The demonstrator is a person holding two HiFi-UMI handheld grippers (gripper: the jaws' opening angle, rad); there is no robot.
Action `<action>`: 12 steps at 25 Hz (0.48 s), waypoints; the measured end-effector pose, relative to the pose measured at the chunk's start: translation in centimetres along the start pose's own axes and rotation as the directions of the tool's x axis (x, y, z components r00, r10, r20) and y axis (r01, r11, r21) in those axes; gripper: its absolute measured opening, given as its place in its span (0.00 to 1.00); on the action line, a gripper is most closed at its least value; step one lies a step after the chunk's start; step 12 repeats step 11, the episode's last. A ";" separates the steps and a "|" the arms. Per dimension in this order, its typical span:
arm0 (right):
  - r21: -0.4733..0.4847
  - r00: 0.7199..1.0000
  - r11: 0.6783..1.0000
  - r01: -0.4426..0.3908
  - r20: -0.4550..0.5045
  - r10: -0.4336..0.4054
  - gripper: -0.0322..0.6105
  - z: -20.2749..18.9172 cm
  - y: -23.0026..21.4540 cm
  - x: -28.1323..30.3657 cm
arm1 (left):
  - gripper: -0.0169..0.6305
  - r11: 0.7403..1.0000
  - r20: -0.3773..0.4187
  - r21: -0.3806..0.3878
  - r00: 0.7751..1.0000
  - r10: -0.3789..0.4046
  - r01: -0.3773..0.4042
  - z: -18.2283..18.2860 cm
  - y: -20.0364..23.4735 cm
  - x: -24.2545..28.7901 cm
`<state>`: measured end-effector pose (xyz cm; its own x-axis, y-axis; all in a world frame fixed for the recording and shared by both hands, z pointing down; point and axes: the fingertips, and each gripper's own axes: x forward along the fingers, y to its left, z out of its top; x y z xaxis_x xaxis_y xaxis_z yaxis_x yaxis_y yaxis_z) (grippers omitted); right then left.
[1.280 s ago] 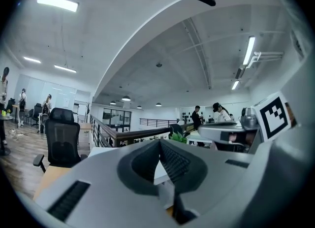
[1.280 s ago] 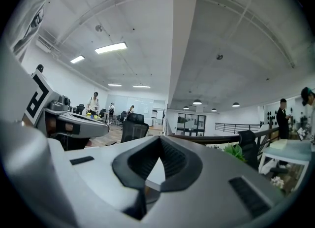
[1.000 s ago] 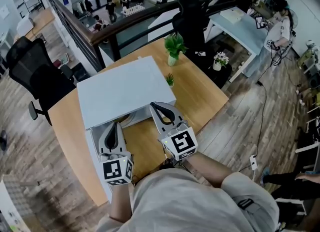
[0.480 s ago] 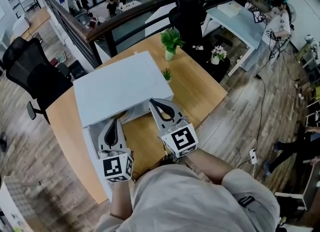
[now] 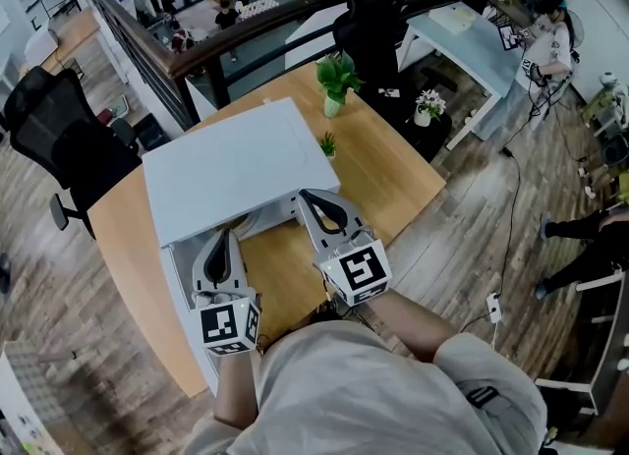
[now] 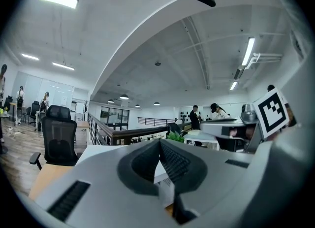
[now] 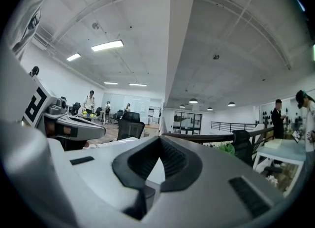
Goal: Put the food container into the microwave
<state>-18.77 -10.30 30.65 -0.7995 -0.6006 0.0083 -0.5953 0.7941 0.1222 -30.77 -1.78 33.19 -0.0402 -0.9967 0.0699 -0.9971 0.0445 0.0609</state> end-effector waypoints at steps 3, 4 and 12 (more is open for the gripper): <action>0.003 1.000 1.000 0.003 -0.002 -0.003 0.05 -0.2 -0.1 0.0 | 0.05 1.000 0.002 -0.003 1.000 -0.003 0.003 -0.2 -0.1 0.1; 0.002 1.000 1.000 0.004 -0.003 -0.004 0.05 -0.3 -0.2 0.0 | 0.05 1.000 0.003 -0.003 1.000 -0.005 0.005 -0.2 -0.2 0.1; 0.010 1.000 1.000 0.002 -0.010 -0.002 0.05 -0.3 0.1 0.0 | 0.05 1.000 0.000 -0.011 1.000 -0.006 0.006 -0.2 0.0 0.0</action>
